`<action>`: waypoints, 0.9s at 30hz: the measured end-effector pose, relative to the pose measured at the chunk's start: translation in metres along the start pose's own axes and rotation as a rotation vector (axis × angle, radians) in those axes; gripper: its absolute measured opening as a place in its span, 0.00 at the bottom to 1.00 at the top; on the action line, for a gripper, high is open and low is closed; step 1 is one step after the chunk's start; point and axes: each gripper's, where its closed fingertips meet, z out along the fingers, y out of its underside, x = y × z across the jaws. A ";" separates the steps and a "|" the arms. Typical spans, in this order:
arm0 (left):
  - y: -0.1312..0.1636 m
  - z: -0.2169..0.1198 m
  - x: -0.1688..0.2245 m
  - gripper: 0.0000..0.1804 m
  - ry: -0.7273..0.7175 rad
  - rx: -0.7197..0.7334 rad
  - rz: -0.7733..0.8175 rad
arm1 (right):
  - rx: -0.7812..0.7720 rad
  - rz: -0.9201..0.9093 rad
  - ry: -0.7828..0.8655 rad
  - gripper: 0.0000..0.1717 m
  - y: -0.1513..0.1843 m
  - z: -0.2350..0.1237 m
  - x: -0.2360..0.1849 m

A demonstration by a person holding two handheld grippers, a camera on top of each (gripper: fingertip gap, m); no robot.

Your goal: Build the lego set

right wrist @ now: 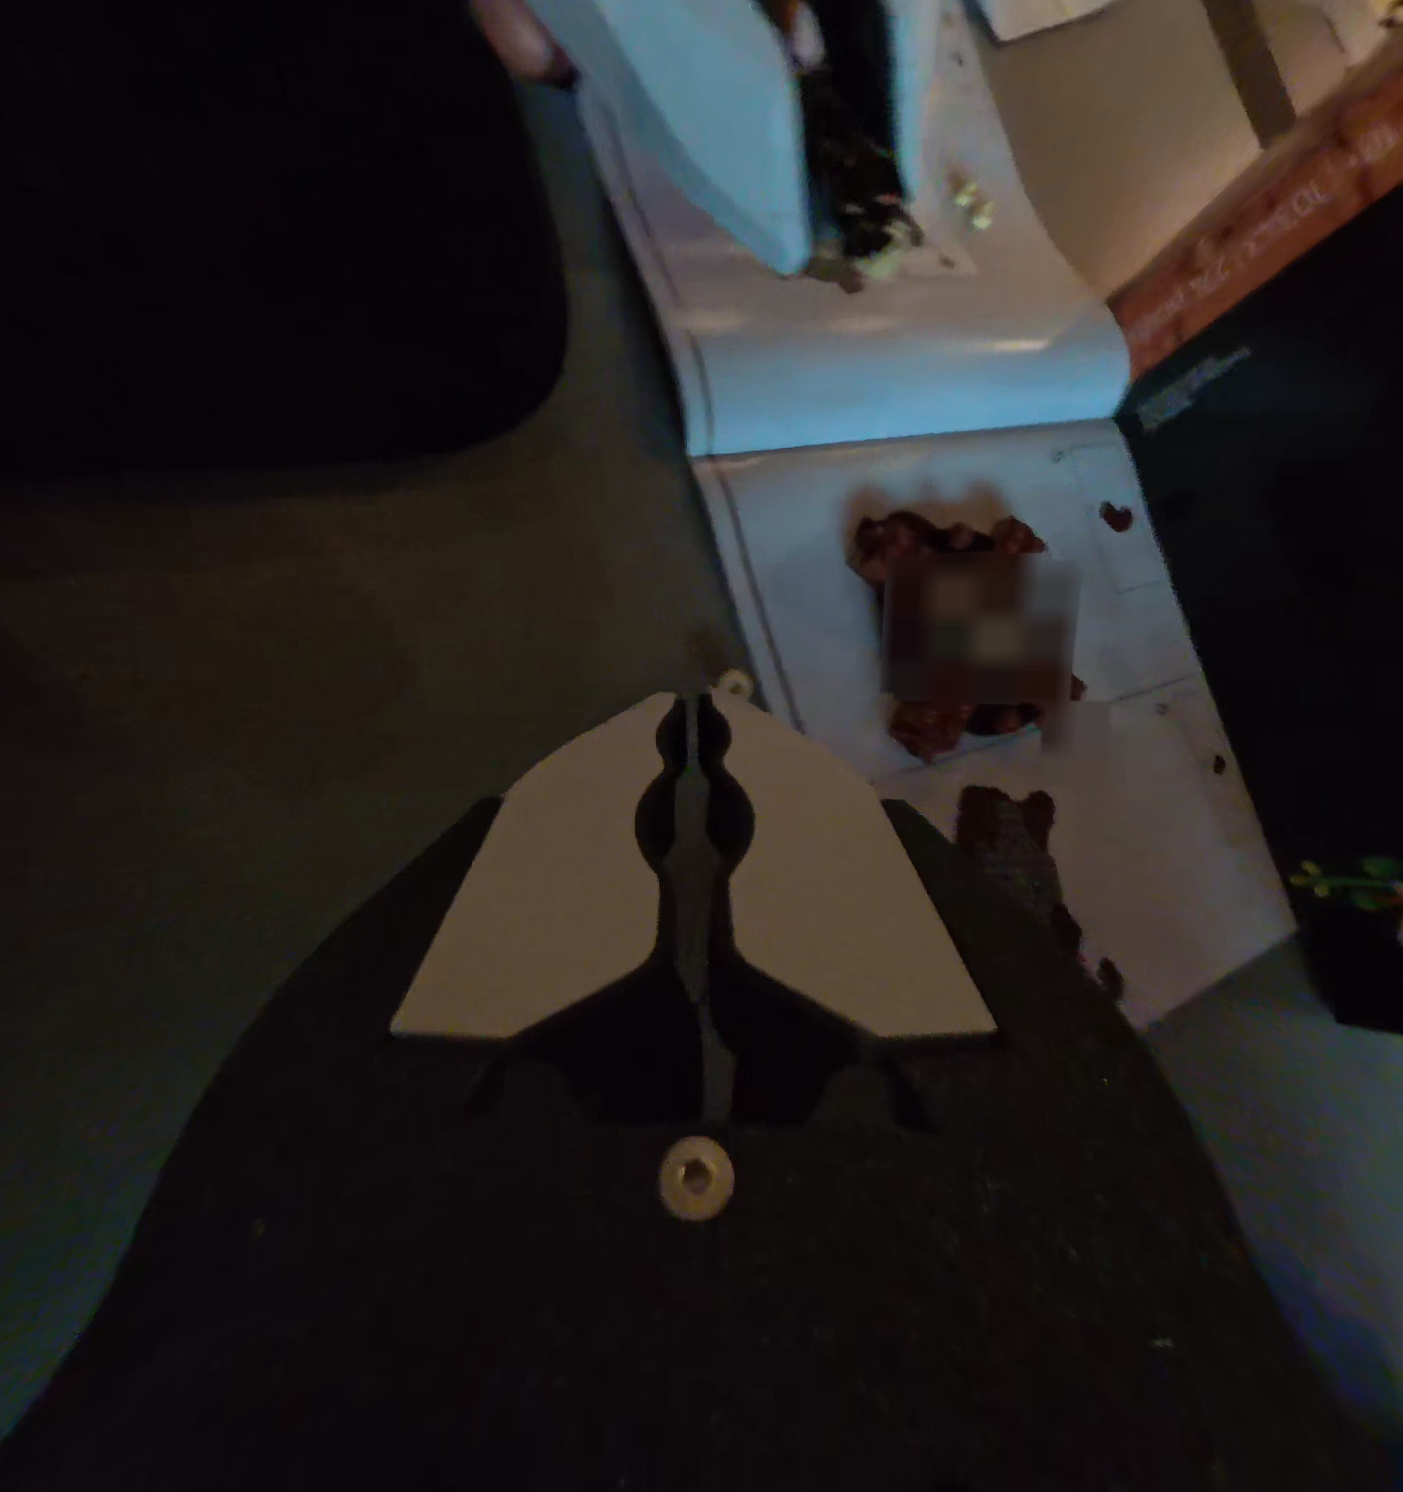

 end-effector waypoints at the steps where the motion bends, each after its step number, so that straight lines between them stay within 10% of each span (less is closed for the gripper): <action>1: 0.000 0.000 0.000 0.09 0.001 -0.001 0.000 | 0.002 0.012 -0.003 0.01 -0.001 0.002 -0.002; 12: 0.001 0.000 0.000 0.09 0.006 0.001 0.002 | -0.074 0.111 -0.269 0.08 -0.006 0.005 0.014; 27: 0.002 -0.001 -0.005 0.09 -0.021 0.014 -0.021 | -0.067 0.309 0.200 0.07 0.006 0.014 0.013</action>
